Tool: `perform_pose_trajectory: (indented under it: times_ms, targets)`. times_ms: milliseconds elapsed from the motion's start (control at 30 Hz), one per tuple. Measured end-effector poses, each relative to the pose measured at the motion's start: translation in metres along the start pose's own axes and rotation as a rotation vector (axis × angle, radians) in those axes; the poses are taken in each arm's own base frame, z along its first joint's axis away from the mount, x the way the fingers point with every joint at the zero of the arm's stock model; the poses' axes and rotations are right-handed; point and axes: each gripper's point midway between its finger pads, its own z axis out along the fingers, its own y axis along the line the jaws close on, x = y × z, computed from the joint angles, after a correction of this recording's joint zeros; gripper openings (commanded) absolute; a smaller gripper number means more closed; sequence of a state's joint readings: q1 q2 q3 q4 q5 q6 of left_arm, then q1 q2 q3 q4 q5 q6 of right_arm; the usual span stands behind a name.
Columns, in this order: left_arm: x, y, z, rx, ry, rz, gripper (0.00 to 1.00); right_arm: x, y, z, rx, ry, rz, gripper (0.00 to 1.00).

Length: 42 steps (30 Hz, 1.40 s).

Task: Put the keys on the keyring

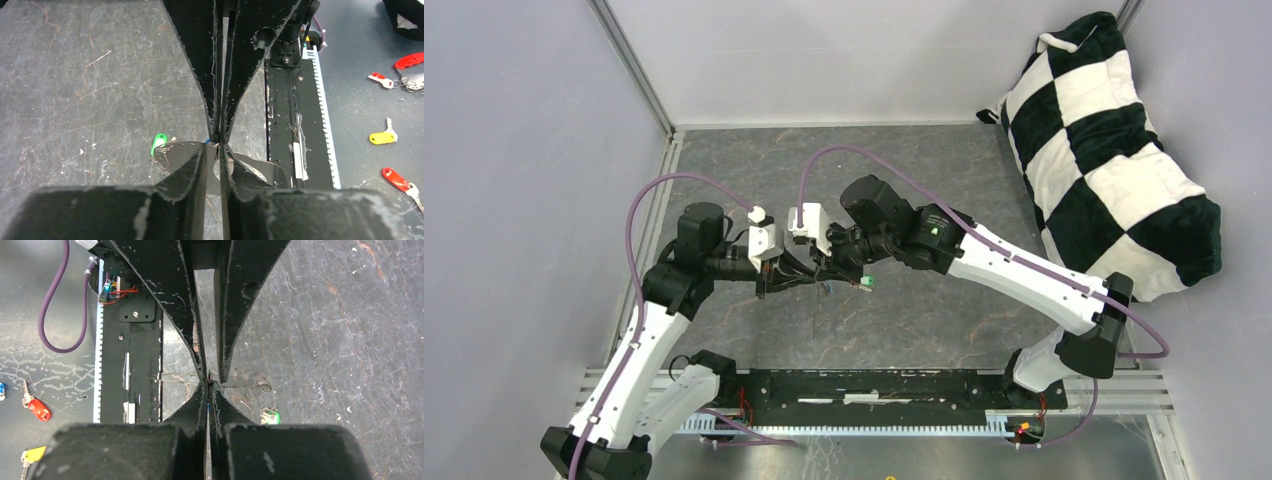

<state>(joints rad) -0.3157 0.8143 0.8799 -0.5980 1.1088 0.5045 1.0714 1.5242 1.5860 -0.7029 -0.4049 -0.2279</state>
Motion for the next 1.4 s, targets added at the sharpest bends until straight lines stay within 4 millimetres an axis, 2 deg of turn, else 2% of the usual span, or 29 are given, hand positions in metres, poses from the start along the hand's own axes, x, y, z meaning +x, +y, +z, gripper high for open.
perform_pose_trajectory:
  times_ms: [133,267,367,633,767,967,1067,1233,1400]
  targets:
    - [0.002,-0.005,0.000,0.027,0.010,-0.007,0.18,-0.001,0.001,0.000,-0.005,-0.002,0.003,0.01]
    - [0.006,-0.007,0.001,0.052,0.035,-0.017,0.03,-0.002,0.003,0.002,-0.012,0.000,0.002,0.01]
    - [0.007,-0.008,0.000,0.058,0.045,-0.015,0.02,-0.002,0.003,0.003,-0.012,0.001,0.004,0.01]
    - [0.006,-0.009,-0.001,0.062,0.050,0.002,0.02,-0.009,0.001,0.003,-0.001,-0.023,0.012,0.35]
    - [0.004,-0.010,-0.001,0.067,0.042,-0.015,0.02,-0.024,-0.002,-0.011,0.034,-0.127,-0.006,0.43]
    - [-0.030,-0.008,0.001,0.044,-0.078,-0.045,0.02,-0.033,0.000,-0.066,0.108,-0.356,-0.015,0.47]
    - [-0.050,-0.010,-0.001,0.041,-0.149,-0.057,0.02,-0.043,0.004,-0.083,0.110,-0.459,-0.017,0.47]
    - [-0.074,-0.012,-0.003,0.061,-0.213,-0.062,0.02,-0.051,0.011,-0.080,0.054,-0.546,0.004,0.48]
    - [-0.078,-0.014,-0.003,0.080,-0.224,-0.066,0.02,-0.059,0.015,-0.076,0.007,-0.588,0.016,0.43]
